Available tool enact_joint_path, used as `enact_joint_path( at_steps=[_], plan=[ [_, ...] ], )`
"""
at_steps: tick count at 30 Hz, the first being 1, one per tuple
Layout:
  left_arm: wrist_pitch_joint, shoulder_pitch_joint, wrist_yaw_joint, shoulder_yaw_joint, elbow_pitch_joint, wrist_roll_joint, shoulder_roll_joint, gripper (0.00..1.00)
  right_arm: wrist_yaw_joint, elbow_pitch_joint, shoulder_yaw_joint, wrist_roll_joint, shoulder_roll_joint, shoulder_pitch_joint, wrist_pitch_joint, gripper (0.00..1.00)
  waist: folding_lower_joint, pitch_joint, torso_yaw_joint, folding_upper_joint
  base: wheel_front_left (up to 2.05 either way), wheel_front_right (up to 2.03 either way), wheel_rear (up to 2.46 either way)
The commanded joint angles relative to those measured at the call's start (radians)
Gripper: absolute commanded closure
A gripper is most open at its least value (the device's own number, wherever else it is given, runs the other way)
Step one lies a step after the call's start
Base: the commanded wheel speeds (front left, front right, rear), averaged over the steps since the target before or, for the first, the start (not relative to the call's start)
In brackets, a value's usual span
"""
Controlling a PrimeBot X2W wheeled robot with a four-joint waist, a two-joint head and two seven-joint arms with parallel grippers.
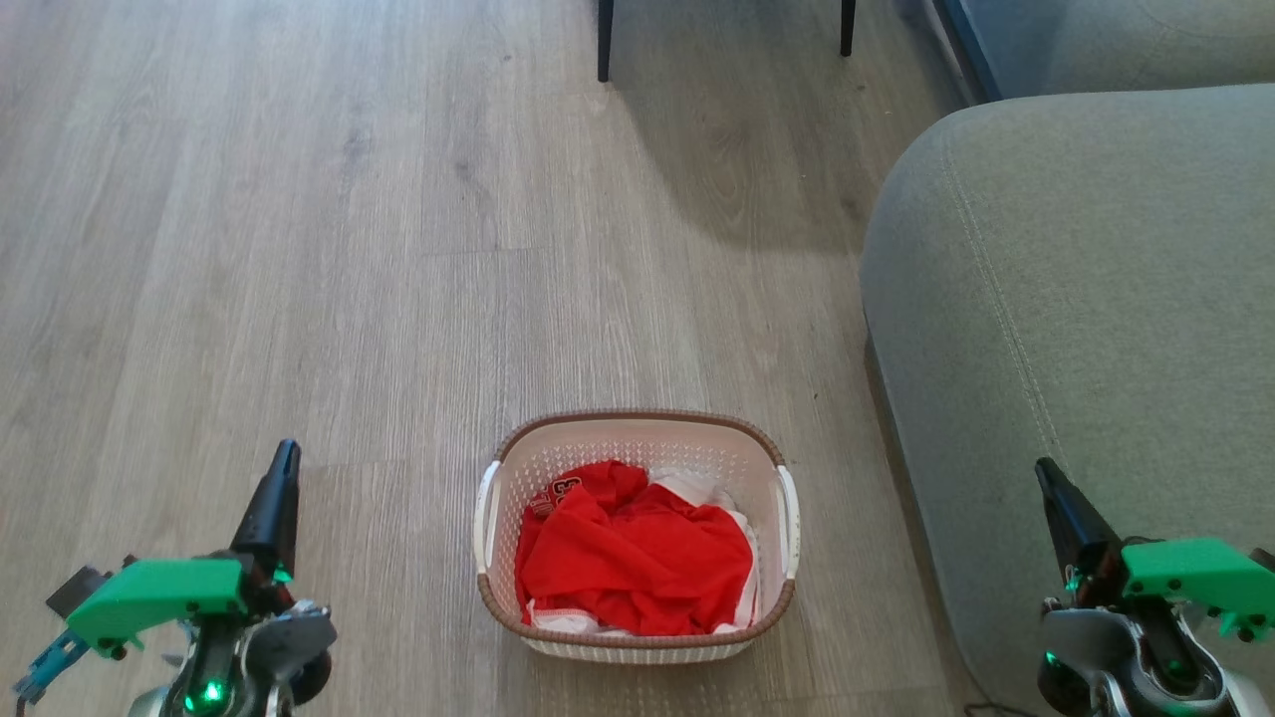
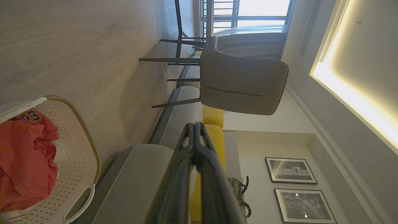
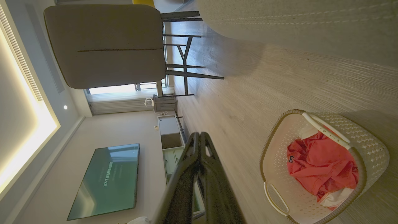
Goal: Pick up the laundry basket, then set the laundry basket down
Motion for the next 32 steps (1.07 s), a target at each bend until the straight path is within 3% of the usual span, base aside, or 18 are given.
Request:
enact_joint_path(
  at_steps=[1, 32],
  plan=[
    [0.007, -0.048, -0.007, 0.033, -0.030, 0.001, 0.006, 1.00, 0.001, -0.032, 0.014, 0.000, -0.010, -0.048, 0.007, 1.00, 0.0000, 0.000, 0.000, 0.0000, 0.00, 0.00, 0.00],
    [0.011, -0.048, -0.007, 0.037, -0.030, 0.005, 0.003, 1.00, 0.001, -0.032, 0.005, -0.007, -0.004, -0.048, 0.014, 1.00, 0.0000, 0.000, 0.000, 0.0000, 0.00, 0.00, 0.00]
  ],
)
